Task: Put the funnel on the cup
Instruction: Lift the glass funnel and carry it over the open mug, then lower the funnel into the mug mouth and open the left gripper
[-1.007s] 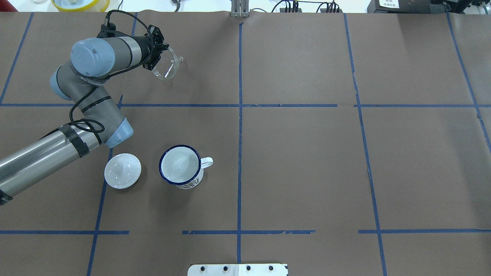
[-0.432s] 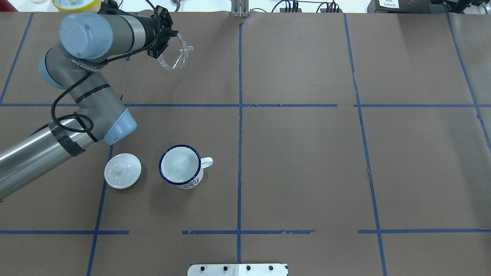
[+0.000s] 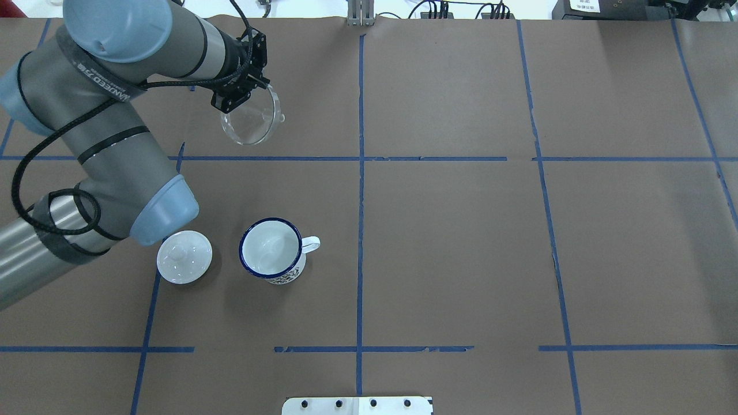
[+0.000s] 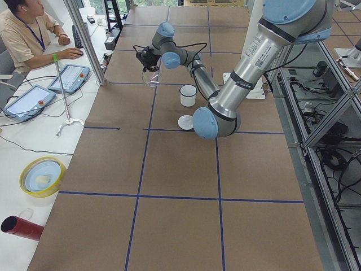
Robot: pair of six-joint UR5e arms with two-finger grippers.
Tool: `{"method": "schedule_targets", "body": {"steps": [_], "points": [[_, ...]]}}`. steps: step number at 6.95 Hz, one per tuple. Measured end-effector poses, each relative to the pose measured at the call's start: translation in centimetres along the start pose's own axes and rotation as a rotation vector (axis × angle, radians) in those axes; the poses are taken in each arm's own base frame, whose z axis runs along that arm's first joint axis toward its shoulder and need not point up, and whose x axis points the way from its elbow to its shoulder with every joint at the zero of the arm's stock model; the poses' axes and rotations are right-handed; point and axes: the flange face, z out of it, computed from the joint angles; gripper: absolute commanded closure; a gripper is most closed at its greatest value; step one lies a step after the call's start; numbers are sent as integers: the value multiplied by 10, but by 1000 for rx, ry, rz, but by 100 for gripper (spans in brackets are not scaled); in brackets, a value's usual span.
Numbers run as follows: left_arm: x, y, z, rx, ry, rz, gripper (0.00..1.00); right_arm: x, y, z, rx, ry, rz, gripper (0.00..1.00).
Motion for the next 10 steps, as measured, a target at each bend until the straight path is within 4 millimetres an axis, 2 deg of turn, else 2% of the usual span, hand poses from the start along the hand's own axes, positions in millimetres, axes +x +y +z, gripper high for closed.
{"method": "schedule_targets", "body": {"steps": [2, 3, 4, 6, 10], "points": [[-44, 64, -32, -54, -213, 59, 100, 0, 0, 0, 0, 0, 0, 0], [-62, 89, -33, -77, -292, 81, 100, 0, 0, 0, 0, 0, 0, 0], [-70, 103, -25, -83, -340, 100, 100, 0, 0, 0, 0, 0, 0, 0], [-68, 112, 1, -74, -395, 146, 100, 0, 0, 0, 0, 0, 0, 0], [-73, 114, 34, -50, -448, 166, 100, 0, 0, 0, 0, 0, 0, 0]]}}
